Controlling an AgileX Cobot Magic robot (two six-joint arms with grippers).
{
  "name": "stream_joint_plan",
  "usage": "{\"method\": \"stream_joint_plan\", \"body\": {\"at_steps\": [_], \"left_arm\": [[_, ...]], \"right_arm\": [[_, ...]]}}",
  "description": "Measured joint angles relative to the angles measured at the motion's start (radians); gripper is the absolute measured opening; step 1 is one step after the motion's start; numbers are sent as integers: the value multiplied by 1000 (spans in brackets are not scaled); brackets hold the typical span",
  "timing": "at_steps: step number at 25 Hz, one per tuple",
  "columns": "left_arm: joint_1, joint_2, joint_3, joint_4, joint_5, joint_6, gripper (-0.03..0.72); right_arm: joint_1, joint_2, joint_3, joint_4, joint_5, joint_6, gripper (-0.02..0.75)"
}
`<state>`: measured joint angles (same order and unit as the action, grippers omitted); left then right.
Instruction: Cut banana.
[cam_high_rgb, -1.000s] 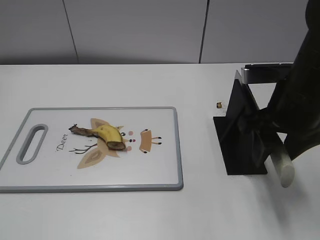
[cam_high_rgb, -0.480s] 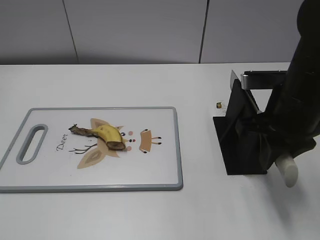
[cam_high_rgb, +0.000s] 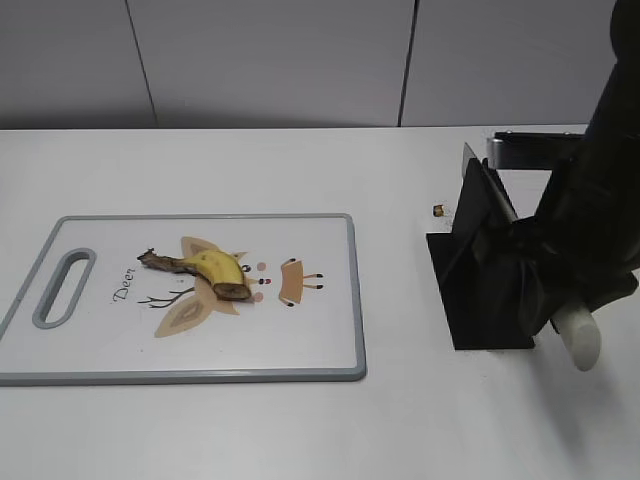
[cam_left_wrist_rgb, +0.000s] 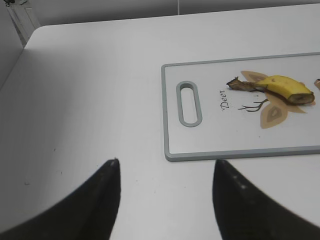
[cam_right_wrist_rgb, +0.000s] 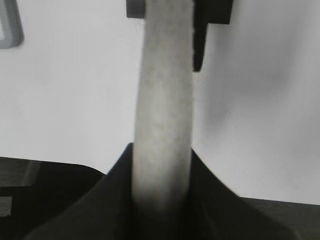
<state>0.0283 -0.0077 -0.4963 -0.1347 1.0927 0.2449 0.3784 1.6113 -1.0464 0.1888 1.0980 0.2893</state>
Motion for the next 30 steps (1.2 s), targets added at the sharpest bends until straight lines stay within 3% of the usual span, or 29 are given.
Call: {"method": "stream_joint_plan", "body": {"at_steps": [11,26,30], "left_arm": [[0,0,0,0,0,0,556],[0,0,0,-1,0,0,556],[0,21,-13,-1,-32,0,556]], "right_arm": [[0,-112,-77,-40,82,17,164],[1,-163,-372,-155,124,21,163],[1,-163,-407,-189,124,-81,163]]}}
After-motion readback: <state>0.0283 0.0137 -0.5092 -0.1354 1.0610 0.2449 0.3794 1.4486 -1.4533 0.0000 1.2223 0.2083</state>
